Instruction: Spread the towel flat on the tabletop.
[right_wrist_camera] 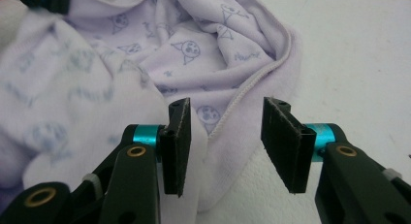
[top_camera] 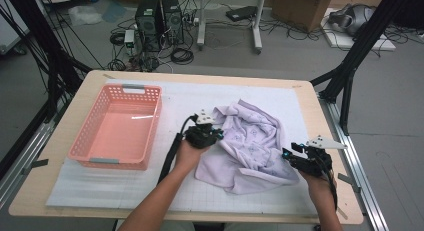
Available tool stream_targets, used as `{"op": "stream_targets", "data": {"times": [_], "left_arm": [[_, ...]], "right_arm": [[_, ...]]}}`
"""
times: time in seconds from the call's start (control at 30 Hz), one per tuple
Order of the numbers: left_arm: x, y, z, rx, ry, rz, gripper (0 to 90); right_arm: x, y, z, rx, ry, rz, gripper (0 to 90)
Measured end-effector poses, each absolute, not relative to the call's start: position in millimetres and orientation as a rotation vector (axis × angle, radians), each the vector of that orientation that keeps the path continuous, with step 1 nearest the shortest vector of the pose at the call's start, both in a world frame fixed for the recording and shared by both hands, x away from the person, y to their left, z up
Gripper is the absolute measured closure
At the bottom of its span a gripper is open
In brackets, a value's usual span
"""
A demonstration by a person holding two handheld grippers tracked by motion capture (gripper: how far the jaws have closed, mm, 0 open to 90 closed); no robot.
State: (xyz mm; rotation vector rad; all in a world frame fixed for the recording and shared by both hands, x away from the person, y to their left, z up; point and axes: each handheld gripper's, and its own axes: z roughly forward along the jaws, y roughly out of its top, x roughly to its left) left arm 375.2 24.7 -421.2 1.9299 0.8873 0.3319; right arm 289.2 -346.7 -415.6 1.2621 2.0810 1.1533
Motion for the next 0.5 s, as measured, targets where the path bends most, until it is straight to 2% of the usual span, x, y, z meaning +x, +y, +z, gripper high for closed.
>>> {"op": "stream_targets", "data": {"times": [0.2,0.33,0.4,0.43,0.47,0.5], "left_arm": [[377.4,51.6,-423.6,1.905,0.975,0.365,85.4],[376.9,57.0,-420.1,1.856,1.005,0.461,85.6],[379.3,61.0,-419.6,1.825,1.045,0.490,85.8],[380.3,62.5,-419.7,1.817,1.058,0.501,85.8],[382.2,65.1,-420.4,1.806,1.076,0.521,85.8],[383.2,66.5,-420.7,1.801,1.084,0.527,85.8]], "right_arm": [[312.2,-339.4,-417.6,1.275,2.098,1.130,53.2],[338.1,-327.7,-424.7,1.325,2.177,1.028,47.0],[349.2,-322.5,-428.8,1.323,2.222,1.001,46.8],[356.8,-318.5,-431.2,1.307,2.263,0.991,50.0],[361.1,-316.0,-432.3,1.301,2.292,0.979,60.0],[368.4,-312.1,-433.9,1.269,2.363,0.935,77.4]]}}
